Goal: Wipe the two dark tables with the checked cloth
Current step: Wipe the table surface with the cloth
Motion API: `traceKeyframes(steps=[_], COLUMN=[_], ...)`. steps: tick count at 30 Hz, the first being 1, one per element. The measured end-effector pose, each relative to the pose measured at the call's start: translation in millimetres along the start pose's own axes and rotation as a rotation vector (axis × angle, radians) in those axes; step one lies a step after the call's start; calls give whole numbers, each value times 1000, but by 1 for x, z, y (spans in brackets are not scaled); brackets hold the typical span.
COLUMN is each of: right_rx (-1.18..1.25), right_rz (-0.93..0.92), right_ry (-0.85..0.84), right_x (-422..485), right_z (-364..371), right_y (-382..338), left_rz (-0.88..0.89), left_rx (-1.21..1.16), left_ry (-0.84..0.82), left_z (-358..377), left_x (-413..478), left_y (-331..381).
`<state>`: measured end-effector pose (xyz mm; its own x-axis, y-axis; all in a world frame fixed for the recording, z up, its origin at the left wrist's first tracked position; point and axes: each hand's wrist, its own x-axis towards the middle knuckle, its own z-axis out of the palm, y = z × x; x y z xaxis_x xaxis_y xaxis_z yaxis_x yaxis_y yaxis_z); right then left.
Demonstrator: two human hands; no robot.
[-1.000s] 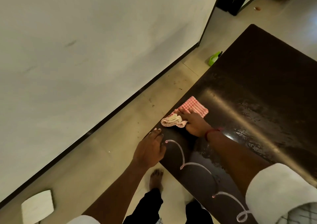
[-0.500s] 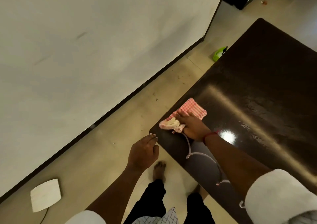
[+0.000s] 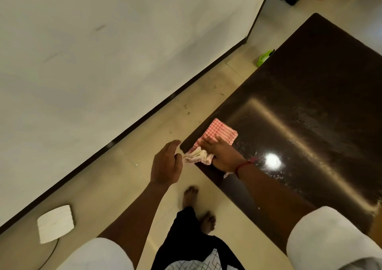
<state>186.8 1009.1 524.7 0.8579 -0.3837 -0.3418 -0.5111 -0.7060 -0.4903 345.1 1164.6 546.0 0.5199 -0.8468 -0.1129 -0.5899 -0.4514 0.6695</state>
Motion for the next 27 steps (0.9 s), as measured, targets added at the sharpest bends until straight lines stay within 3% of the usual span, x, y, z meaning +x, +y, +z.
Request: traceKeyframes(steps=[3,5,9,12,14,18,22,24,27], right_rx=[88,81,6,-64,-49,71,79,81,44], right_rz=[303,383,66,-114,-77,262,426,366,122], right_ry=[219,227,134,39,77,235,302,270,170], right_x=[-5,-10,-34,-44,-42,-46,-56,-60,-74], right_z=[-8,-3,31,33,23,-2,-4,14,45], right_y=[7,-10,-30,-6,12,49,32,8,-23], left_rz=[55,86,82,97,106,96,70,78,106], left_rx=[-8,-2,33,157,250,413,570,656,747], left_ry=[-66,-99,-197,-324,-411,-491,-576,-612,-668], left_z=[8,12,16,20,24,29,32,30,26], left_x=[-4,-5,-4,-4,-2,0,2,4,9], left_y=[0,3,17,24,21,22,29,32,37])
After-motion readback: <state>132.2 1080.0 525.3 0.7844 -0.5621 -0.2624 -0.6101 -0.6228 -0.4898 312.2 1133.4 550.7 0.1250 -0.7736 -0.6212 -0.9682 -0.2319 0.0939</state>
